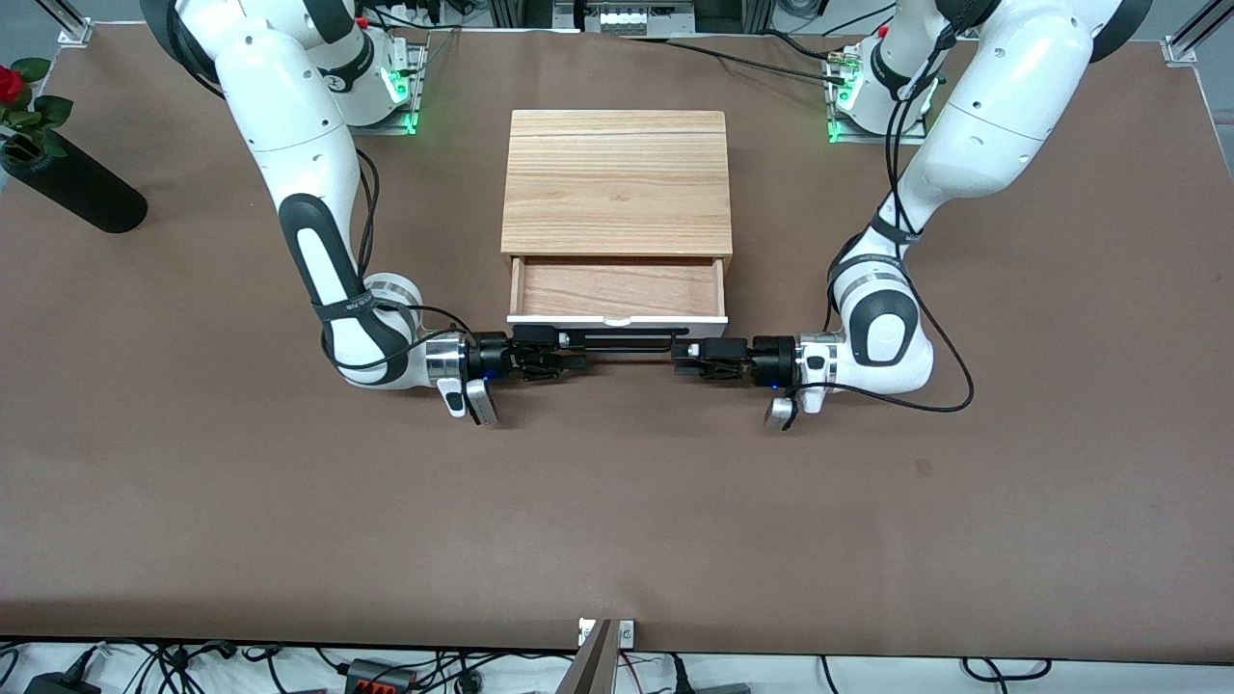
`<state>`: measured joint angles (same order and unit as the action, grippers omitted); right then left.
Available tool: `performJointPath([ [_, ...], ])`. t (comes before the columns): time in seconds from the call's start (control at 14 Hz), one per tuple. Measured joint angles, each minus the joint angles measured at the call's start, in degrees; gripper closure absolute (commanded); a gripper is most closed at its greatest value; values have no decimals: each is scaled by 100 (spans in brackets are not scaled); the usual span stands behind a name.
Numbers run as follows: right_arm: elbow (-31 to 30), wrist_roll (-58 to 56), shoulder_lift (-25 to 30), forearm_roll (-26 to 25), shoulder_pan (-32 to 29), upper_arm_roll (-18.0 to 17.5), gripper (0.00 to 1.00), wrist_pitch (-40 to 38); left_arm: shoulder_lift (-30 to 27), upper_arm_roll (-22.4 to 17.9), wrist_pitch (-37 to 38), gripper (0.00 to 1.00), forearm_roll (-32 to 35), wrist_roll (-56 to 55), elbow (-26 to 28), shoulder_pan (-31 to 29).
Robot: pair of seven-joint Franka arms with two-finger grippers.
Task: Pull top drawer with both arms simultaneously
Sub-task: 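Open the left gripper and the right gripper, releasing the handle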
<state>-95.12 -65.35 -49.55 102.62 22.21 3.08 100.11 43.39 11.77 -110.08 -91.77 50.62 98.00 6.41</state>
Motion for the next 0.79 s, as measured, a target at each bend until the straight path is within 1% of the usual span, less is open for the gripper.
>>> performJointPath([
  [0.21,85,-26,15,0,-39,7,0,6,-2,-109,0,0,384,-18,-266,-67],
  [0.43,161,-24,154,0,-48,16,0,24,-2,-158,-2,0,694,-18,-323,-132],
  [0.57,165,-19,272,-1,-49,46,0,69,-32,-295,-5,0,763,-18,-373,-142],
  [0.64,168,4,333,-8,-45,107,0,93,-67,-386,-3,0,824,-20,-403,-152],
  [0.79,172,215,471,-182,-40,284,0,114,-189,-502,4,0,1240,-99,-488,-200],
])
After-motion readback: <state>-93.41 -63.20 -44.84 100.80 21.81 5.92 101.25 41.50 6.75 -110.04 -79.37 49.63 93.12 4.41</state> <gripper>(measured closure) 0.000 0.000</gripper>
